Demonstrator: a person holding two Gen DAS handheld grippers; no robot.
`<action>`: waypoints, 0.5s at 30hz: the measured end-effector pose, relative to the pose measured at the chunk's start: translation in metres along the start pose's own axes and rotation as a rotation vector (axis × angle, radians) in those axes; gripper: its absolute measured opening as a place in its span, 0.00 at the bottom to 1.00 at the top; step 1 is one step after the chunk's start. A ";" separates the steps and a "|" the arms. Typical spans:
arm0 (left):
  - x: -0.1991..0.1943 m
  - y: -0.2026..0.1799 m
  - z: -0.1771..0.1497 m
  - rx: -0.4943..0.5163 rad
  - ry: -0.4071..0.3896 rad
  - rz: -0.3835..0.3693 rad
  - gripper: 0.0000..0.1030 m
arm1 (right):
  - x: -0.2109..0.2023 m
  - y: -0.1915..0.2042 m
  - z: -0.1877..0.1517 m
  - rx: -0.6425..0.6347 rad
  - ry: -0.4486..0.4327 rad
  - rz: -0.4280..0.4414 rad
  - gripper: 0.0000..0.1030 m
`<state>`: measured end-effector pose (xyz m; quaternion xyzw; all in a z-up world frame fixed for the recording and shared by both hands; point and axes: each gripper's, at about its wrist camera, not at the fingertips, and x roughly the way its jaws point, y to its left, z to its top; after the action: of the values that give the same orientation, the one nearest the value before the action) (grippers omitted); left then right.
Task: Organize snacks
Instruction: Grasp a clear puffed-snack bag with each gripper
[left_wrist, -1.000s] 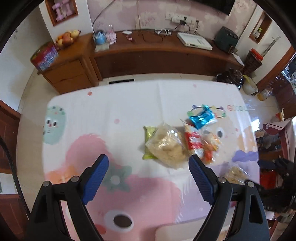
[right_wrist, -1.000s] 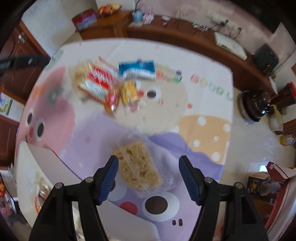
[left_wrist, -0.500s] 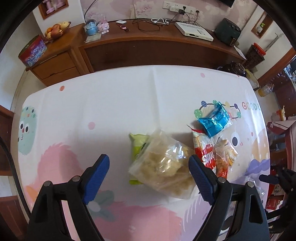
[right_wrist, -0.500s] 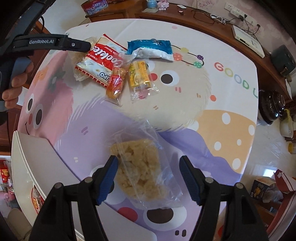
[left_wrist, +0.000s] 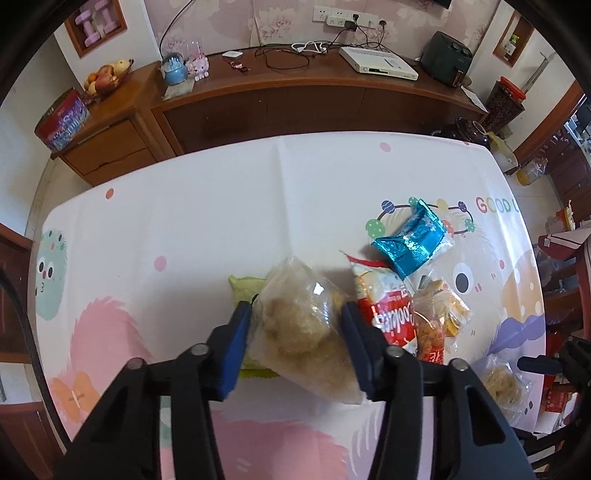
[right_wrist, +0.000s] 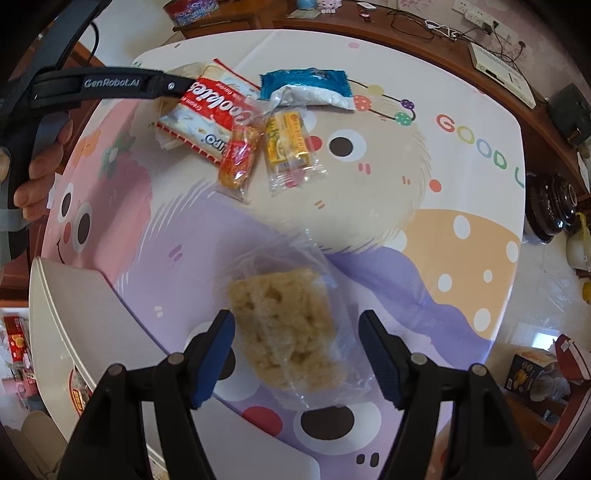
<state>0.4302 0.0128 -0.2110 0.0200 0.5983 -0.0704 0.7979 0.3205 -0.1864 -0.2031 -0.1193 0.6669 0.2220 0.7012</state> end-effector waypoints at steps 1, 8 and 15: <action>-0.001 -0.002 -0.001 0.002 -0.006 0.003 0.43 | 0.000 0.002 0.000 -0.004 0.004 0.001 0.68; -0.021 0.011 -0.013 -0.038 -0.037 0.008 0.37 | 0.022 0.012 0.006 -0.010 0.065 -0.040 0.70; -0.063 0.038 -0.035 -0.066 -0.082 0.005 0.36 | 0.013 0.031 0.005 0.002 0.024 -0.087 0.53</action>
<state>0.3849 0.0597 -0.1622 -0.0080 0.5669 -0.0496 0.8222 0.3103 -0.1549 -0.2112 -0.1501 0.6696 0.1890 0.7024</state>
